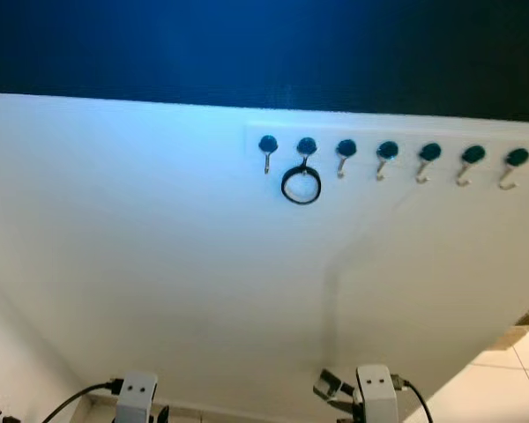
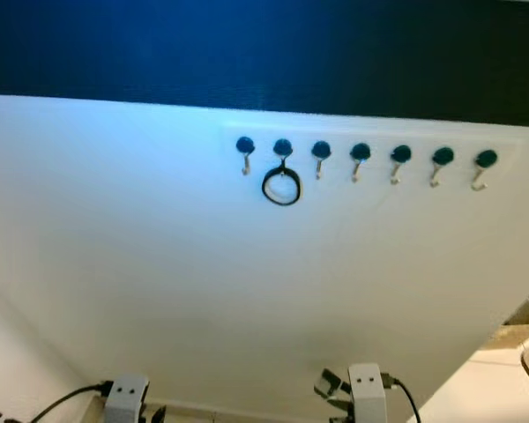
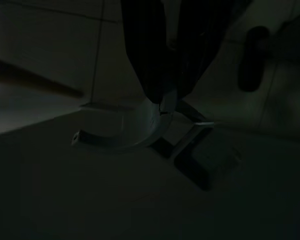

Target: Hang keys on a hook

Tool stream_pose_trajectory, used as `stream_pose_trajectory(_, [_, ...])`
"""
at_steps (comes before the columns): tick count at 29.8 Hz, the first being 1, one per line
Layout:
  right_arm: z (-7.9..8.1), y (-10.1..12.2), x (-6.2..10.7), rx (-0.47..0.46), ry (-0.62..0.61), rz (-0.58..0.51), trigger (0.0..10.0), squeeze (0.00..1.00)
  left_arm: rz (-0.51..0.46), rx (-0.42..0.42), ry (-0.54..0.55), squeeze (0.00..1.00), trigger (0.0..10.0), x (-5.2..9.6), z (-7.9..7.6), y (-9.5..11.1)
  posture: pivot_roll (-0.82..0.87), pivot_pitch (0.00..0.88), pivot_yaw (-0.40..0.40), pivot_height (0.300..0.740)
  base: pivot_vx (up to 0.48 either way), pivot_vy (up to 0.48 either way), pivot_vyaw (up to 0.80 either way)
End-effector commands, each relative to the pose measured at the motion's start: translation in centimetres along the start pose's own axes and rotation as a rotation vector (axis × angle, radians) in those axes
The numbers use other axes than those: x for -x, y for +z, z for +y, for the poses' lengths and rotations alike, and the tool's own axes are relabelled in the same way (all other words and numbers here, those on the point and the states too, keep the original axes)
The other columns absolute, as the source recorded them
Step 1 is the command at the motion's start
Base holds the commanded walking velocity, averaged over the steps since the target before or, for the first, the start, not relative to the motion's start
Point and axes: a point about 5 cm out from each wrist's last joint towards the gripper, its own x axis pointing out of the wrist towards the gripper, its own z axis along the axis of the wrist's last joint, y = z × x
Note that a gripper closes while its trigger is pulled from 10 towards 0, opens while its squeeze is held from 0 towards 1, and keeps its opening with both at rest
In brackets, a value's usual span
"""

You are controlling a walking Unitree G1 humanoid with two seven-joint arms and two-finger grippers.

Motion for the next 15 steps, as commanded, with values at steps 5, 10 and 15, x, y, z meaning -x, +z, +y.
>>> stream_pose_trajectory(5, [0.25,-0.08,-0.04,0.005,0.018,0.013,10.0,0.00,-0.013,0.009,-0.006,0.00,10.0,0.00,-0.28,0.06,0.05,0.032,0.002,0.740,-0.347,0.000,0.00])
stream_pose_trajectory(10, [0.31,-0.10,-0.04,0.003,0.021,0.015,10.0,0.00,-0.021,0.005,-0.008,0.00,10.0,-0.05,-0.21,0.23,0.05,0.032,0.005,0.740,-0.345,0.000,0.00])
stream_pose_trajectory(15, [0.36,-0.12,-0.03,0.000,0.023,0.016,10.0,0.00,-0.034,-0.002,-0.011,0.00,10.0,-0.10,-0.17,0.48,0.05,0.032,0.006,0.740,-0.344,0.000,0.00])
